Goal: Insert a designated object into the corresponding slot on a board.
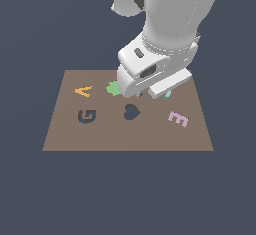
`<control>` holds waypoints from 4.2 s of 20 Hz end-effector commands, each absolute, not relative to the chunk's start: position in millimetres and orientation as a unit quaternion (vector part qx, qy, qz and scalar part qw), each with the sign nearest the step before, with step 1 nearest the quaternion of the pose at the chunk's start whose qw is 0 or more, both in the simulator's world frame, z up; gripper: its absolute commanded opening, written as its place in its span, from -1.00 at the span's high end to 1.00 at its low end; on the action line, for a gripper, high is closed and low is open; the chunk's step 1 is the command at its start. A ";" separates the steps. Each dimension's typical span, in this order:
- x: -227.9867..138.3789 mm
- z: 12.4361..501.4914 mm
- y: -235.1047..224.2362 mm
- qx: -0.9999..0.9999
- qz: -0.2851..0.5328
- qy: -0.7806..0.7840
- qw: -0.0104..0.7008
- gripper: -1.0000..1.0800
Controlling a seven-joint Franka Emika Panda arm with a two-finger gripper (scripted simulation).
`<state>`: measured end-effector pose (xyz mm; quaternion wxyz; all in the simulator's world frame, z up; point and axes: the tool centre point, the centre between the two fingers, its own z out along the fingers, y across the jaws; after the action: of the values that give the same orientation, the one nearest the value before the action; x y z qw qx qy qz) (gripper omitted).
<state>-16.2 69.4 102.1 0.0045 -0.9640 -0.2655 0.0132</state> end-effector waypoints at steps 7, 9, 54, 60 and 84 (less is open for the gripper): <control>-31.5 70.9 101.9 -0.911 0.005 -0.412 0.002 -0.92; -35.1 65.5 106.8 -0.900 0.004 -0.436 0.002 -0.92; -38.0 30.8 118.9 -0.882 0.000 -0.472 0.000 1.00; -21.6 31.3 119.3 -0.908 0.000 -0.418 0.000 1.00; 92.9 36.0 45.9 -0.996 -0.001 0.084 0.000 1.00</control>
<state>87.4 54.7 35.5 0.0003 -0.9989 0.0469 -0.0008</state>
